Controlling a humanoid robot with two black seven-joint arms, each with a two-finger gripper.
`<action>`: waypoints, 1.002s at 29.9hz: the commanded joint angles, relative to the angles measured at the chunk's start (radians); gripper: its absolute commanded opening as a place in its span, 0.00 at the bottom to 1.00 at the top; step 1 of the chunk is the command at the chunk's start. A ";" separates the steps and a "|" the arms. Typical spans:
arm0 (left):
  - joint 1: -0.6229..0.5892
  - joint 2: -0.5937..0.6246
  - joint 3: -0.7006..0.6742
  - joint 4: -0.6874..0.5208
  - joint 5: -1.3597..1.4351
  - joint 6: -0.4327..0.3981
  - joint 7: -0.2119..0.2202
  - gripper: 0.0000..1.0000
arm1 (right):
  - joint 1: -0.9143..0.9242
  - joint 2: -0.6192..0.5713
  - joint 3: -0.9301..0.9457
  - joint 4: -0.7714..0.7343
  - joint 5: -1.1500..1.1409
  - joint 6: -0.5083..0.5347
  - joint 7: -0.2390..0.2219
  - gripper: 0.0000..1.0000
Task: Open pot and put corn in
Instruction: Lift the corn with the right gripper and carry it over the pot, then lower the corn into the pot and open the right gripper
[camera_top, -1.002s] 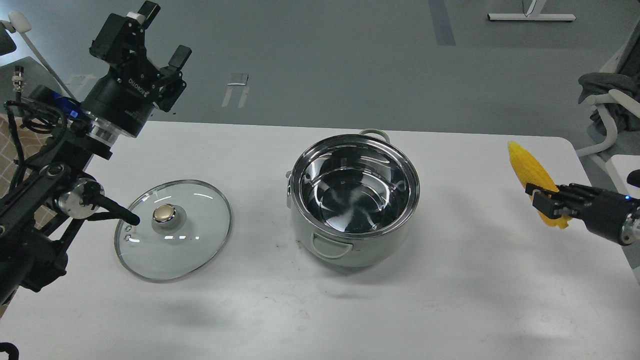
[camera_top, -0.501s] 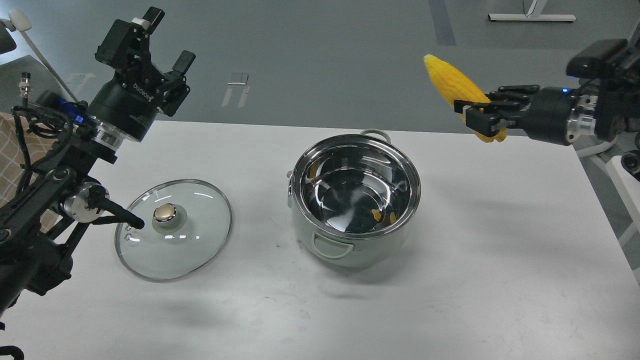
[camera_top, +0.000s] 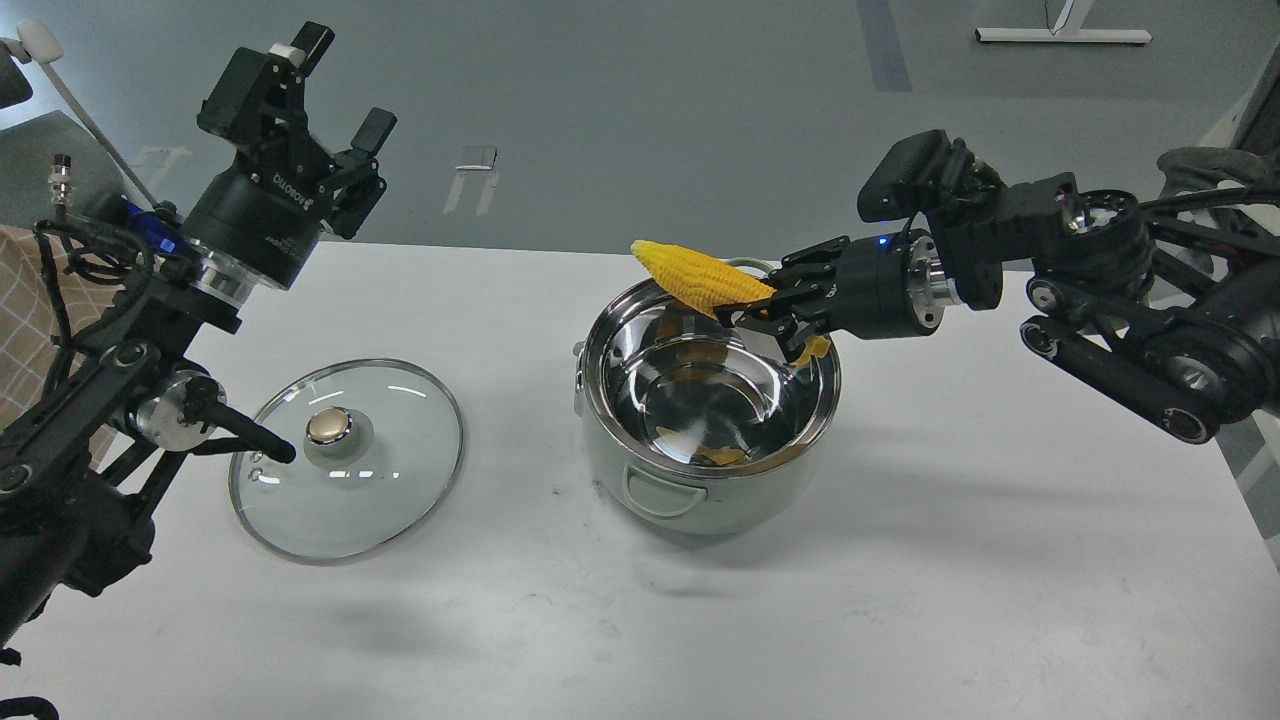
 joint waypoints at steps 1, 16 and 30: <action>0.004 -0.010 -0.003 0.000 0.000 -0.001 0.000 0.96 | -0.006 0.030 -0.015 -0.027 -0.002 0.001 0.000 0.12; 0.004 -0.035 -0.004 0.000 0.003 0.001 0.008 0.96 | -0.004 0.030 -0.098 -0.024 -0.001 0.002 0.000 0.17; 0.013 -0.046 -0.007 0.000 0.003 0.001 0.008 0.96 | -0.010 0.030 -0.109 -0.026 -0.001 0.008 0.000 0.63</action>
